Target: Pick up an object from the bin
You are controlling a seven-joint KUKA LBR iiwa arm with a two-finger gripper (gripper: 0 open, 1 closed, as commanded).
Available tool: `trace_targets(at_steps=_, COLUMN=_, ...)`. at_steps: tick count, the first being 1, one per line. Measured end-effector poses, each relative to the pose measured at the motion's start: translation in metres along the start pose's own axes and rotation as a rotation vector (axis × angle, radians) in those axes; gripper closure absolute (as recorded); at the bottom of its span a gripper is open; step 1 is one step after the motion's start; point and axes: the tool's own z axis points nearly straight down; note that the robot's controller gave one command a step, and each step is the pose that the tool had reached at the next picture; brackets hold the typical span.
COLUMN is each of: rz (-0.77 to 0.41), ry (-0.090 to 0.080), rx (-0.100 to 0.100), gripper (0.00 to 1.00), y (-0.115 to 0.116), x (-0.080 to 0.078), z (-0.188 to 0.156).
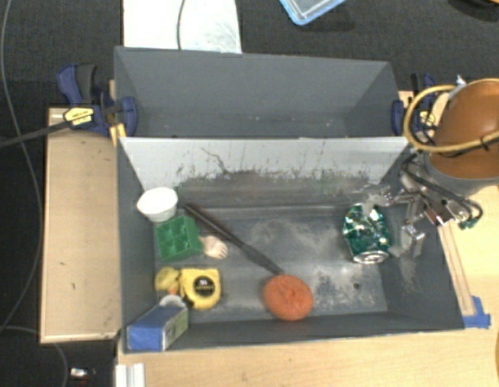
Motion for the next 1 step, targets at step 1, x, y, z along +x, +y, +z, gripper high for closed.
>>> trace_targets(at_steps=1, rz=-0.026, ry=-0.001, rx=0.002, gripper=0.0, y=-0.0101, x=-0.0068, z=0.0392)
